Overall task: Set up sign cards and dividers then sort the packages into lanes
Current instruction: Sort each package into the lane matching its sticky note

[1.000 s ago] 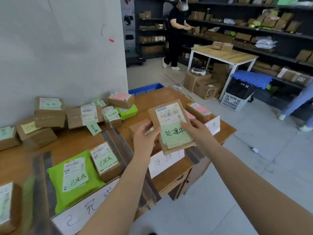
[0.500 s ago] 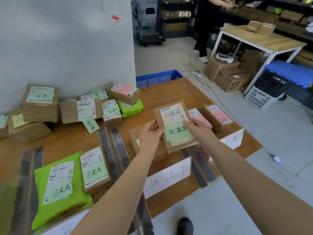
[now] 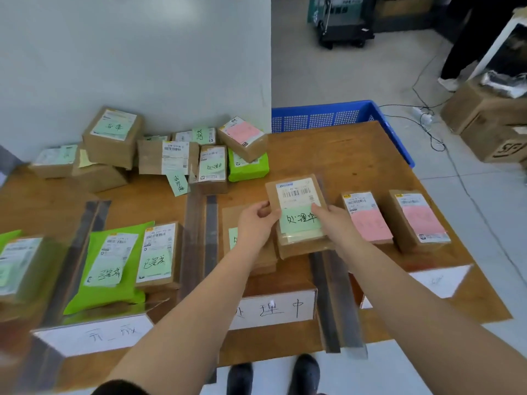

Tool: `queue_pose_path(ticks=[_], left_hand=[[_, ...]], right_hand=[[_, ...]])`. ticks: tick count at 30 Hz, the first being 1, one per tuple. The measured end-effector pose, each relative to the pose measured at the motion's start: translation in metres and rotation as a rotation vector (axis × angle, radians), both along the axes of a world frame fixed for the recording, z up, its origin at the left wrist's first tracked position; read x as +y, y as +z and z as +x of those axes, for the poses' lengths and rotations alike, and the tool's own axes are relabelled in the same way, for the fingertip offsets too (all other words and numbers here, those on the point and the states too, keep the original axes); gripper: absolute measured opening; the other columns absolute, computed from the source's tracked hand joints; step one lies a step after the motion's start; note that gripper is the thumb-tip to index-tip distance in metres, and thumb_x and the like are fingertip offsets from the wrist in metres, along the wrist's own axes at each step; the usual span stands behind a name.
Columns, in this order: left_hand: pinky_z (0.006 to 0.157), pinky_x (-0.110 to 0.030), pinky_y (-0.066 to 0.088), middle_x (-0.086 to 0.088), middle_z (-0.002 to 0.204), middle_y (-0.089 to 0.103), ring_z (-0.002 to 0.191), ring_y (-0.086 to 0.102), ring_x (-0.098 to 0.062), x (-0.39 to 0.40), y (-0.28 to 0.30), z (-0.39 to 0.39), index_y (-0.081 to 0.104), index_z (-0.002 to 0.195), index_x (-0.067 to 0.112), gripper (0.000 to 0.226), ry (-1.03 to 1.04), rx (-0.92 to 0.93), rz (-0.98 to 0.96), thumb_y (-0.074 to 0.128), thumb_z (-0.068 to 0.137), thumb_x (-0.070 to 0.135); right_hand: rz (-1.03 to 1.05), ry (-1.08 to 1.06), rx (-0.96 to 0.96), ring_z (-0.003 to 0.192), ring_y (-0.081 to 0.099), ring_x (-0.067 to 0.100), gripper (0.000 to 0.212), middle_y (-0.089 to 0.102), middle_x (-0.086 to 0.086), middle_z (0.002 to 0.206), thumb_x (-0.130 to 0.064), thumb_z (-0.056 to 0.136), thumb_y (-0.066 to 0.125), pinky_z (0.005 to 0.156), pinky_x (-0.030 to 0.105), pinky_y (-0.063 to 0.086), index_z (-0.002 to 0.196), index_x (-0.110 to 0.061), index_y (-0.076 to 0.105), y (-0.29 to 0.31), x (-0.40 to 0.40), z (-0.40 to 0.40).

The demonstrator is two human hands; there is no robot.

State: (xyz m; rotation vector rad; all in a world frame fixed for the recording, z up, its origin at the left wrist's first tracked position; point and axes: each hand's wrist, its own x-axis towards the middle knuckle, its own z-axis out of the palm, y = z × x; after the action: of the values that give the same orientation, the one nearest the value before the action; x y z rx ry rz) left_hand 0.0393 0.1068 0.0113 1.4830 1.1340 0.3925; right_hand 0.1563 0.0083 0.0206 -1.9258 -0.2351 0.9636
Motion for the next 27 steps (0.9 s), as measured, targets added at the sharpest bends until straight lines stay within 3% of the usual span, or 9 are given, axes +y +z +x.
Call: queue_pose_path(ticks=[3,7,11,16,22,25,27], left_hand=[[0.079,-0.028,0.048,-0.008,0.123,0.064,0.108,0.062,-0.022,-0.001,-0.005,0.002,0.054,0.130,0.011,0.042,-0.014,0.090,0.021,0.061,0.089,0.016],[0.076,-0.024,0.045,-0.006,0.124,0.063,0.109,0.061,-0.022,0.002,-0.009,0.000,0.052,0.131,0.010,0.043,0.004,0.212,0.063,0.061,0.089,0.016],[0.077,-0.026,0.047,-0.006,0.117,0.066,0.102,0.062,-0.021,0.003,-0.016,0.000,0.056,0.127,0.008,0.041,-0.002,0.290,0.129,0.063,0.088,0.015],[0.074,-0.028,0.047,0.000,0.083,0.058,0.078,0.055,-0.015,0.006,-0.028,0.004,0.060,0.121,0.010,0.036,-0.075,0.417,0.240,0.063,0.086,0.015],[0.083,-0.034,0.050,-0.003,0.089,0.059,0.086,0.058,-0.021,0.008,-0.027,0.009,0.063,0.113,0.008,0.027,-0.156,0.500,0.279,0.061,0.087,0.015],[0.086,-0.030,0.047,-0.006,0.108,0.064,0.100,0.059,-0.021,0.010,-0.017,0.005,0.060,0.121,0.010,0.033,-0.168,0.480,0.281,0.060,0.088,0.018],[0.088,-0.031,0.047,-0.006,0.114,0.062,0.104,0.058,-0.022,0.016,-0.004,-0.004,0.059,0.121,0.012,0.033,-0.108,0.449,0.325,0.057,0.088,0.017]], right_hand=[[-0.078,0.086,-0.042,0.103,0.062,0.024,0.036,0.063,0.009,0.120,-0.027,0.096,0.045,0.088,0.038,0.053,0.124,-0.006,0.052,-0.011,0.006,0.000],[-0.169,0.162,-0.080,0.108,0.059,0.029,0.041,0.058,0.014,0.125,-0.028,0.097,0.042,0.091,0.041,0.051,0.129,-0.002,0.044,-0.026,0.017,-0.005],[-0.248,0.228,-0.133,0.110,0.059,0.027,0.036,0.055,0.014,0.129,-0.024,0.099,0.040,0.073,0.030,0.048,0.129,-0.003,0.043,-0.041,0.024,-0.005],[-0.323,0.236,-0.177,0.111,0.059,0.028,0.034,0.055,0.015,0.130,-0.021,0.100,0.040,0.060,0.023,0.044,0.127,-0.002,0.043,-0.057,0.030,-0.005],[-0.360,0.226,-0.255,0.116,0.055,0.029,0.039,0.051,0.016,0.132,-0.025,0.098,0.043,0.086,0.035,0.052,0.131,-0.005,0.038,-0.064,0.035,-0.011],[-0.353,0.336,-0.527,0.142,0.021,0.029,0.065,0.019,0.015,0.154,-0.026,0.095,0.048,0.116,0.039,0.025,0.147,-0.006,0.015,-0.053,0.032,-0.018],[-0.297,0.499,-0.764,0.147,0.005,0.025,0.069,0.004,0.008,0.159,-0.025,0.096,0.048,0.119,0.036,0.013,0.149,-0.010,0.008,-0.038,0.033,-0.023]])
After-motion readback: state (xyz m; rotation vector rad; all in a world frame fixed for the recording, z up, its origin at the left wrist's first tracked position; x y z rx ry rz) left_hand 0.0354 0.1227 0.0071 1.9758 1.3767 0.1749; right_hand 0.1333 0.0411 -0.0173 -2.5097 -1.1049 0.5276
